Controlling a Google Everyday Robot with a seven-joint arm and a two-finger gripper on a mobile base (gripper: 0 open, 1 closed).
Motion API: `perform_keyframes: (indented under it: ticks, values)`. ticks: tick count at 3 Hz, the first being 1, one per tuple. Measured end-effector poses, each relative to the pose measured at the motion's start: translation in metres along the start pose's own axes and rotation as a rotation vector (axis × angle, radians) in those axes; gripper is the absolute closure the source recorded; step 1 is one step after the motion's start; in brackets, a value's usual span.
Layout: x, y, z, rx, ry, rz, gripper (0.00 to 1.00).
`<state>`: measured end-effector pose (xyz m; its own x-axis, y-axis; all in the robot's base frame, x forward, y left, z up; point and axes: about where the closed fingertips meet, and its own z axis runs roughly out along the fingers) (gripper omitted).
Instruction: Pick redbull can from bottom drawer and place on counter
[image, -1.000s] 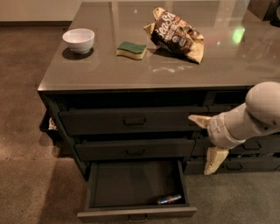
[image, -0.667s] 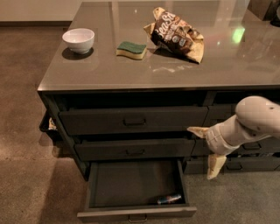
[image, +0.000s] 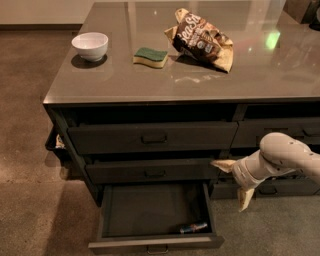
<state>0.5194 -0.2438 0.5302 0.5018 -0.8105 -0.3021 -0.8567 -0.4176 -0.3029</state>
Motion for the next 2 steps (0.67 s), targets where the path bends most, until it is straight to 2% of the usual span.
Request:
perform_keyframes:
  ticks: [1,2]
  values:
    - [0.0,0.0,0.0,0.0,0.0,0.0,0.0]
    - [0.001,-0.003,0.022,-0.039,0.004,-0.028,0.0]
